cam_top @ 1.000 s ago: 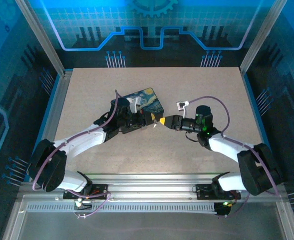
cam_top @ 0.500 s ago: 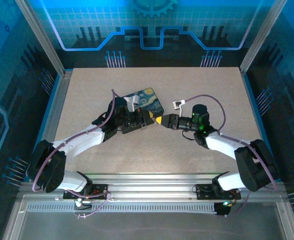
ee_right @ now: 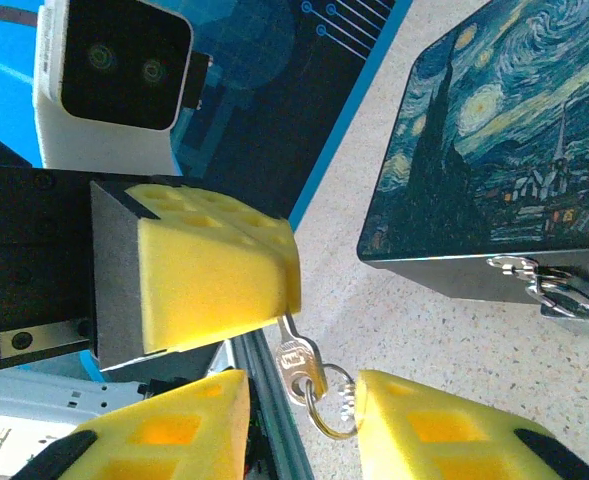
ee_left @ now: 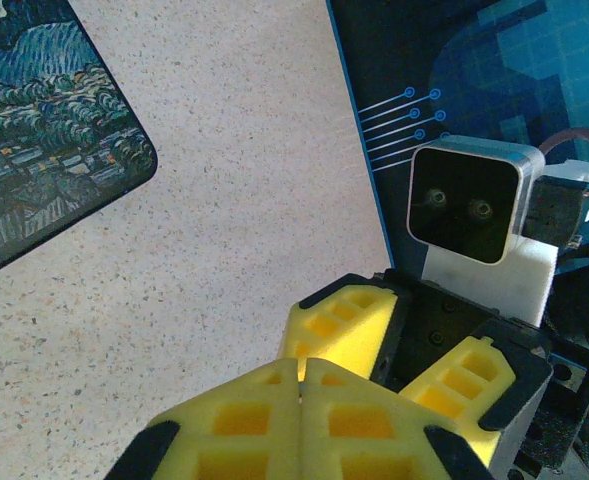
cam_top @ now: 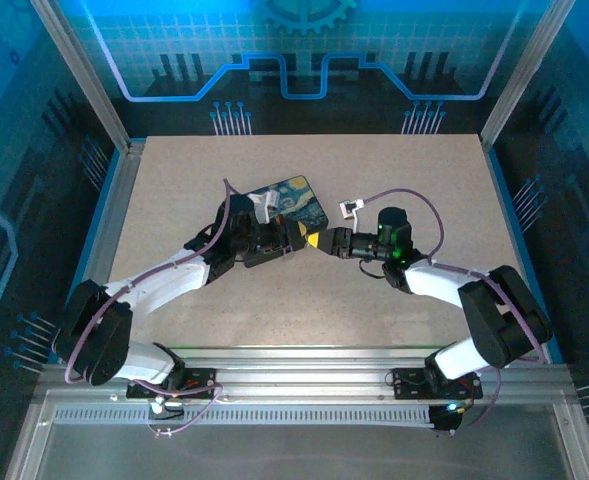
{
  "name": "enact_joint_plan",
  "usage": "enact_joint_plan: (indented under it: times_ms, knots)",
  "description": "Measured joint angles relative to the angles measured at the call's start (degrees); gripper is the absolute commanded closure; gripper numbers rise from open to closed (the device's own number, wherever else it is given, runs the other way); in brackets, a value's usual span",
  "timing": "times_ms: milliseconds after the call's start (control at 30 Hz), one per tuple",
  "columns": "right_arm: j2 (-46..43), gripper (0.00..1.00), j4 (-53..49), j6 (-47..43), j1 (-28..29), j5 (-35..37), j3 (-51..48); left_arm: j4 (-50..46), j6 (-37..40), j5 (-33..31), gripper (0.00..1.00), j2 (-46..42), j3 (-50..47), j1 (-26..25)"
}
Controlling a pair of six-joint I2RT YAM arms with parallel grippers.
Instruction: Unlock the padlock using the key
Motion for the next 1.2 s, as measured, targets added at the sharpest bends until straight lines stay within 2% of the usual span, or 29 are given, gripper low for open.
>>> enact_joint_plan:
  times_ms: [400, 933, 1000, 1133, 1200]
  knots:
    - [0.81, 0.78, 1.36, 0.48, 0.63, -0.02, 0.52, 0.46, -0.74, 0.44, 1.0, 0.0, 0.0, 0.04]
    - [1.79, 1.0, 4.96, 3.17, 0.63, 0.0, 0.52, 2.89, -1.53, 0.85, 1.0, -0.52, -0.76, 0.44]
    - [1.81, 1.0, 5.22, 3.41, 0.63, -0.02, 0.52, 3.15, -1.53, 0.85, 0.99, -0.68, -0.87, 0.44]
    - [1.79, 1.0, 4.92, 2.91, 0.7, -0.39, 0.52, 3.28, -1.62, 0.87, 0.71, -1.11, -1.42, 0.46]
    - [1.79, 1.0, 3.67, 1.9, 0.72, -0.55, 0.63, 2.36, -1.07, 1.01, 0.61, -1.38, -1.46, 0.5]
